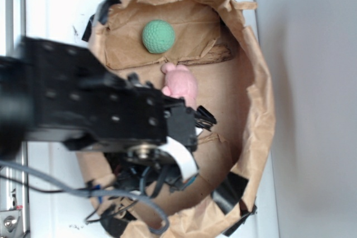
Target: Grab the blue ball.
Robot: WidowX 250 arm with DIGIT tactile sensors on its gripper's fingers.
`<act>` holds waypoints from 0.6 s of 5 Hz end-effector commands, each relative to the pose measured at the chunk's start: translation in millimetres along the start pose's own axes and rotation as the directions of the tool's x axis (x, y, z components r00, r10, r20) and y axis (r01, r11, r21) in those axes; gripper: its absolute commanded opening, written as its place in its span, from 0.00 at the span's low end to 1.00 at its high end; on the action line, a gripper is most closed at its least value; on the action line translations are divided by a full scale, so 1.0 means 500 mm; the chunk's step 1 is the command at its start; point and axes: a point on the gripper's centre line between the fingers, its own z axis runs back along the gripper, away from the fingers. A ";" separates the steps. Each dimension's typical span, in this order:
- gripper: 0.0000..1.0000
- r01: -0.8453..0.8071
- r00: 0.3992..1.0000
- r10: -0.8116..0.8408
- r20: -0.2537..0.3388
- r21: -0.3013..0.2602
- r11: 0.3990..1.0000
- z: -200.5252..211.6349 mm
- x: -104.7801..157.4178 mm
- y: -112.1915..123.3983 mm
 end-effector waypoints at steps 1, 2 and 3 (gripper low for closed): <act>1.00 0.000 0.997 -0.002 0.071 0.024 1.000 -0.028 0.087 0.013; 0.00 -0.043 0.996 0.041 0.076 0.018 0.999 -0.024 0.120 0.042; 0.00 -0.070 0.994 0.070 0.081 -0.007 0.998 0.010 0.133 0.059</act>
